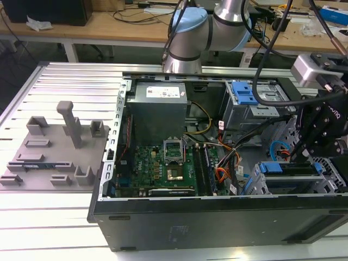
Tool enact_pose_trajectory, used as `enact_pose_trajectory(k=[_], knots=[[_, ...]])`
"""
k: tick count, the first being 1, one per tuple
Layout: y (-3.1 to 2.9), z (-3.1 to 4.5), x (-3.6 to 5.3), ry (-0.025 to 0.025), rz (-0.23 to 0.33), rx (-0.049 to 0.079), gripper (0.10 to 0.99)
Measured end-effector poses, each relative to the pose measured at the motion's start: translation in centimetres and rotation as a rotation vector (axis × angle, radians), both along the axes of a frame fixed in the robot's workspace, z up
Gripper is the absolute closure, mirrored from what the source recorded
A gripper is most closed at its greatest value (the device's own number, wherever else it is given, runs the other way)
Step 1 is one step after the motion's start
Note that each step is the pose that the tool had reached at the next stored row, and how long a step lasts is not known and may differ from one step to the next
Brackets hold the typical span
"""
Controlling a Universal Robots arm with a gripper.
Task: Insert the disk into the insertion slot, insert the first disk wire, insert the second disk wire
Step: 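Insert the second disk wire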
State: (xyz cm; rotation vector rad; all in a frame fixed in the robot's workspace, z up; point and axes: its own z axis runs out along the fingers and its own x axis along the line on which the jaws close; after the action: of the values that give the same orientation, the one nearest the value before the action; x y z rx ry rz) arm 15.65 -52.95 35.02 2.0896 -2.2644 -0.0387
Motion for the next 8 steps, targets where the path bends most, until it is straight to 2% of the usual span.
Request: enact_pose_trajectory(k=[8], knots=[[-0.09, -0.14, 0.01, 0.0, 0.0, 0.0, 0.925]])
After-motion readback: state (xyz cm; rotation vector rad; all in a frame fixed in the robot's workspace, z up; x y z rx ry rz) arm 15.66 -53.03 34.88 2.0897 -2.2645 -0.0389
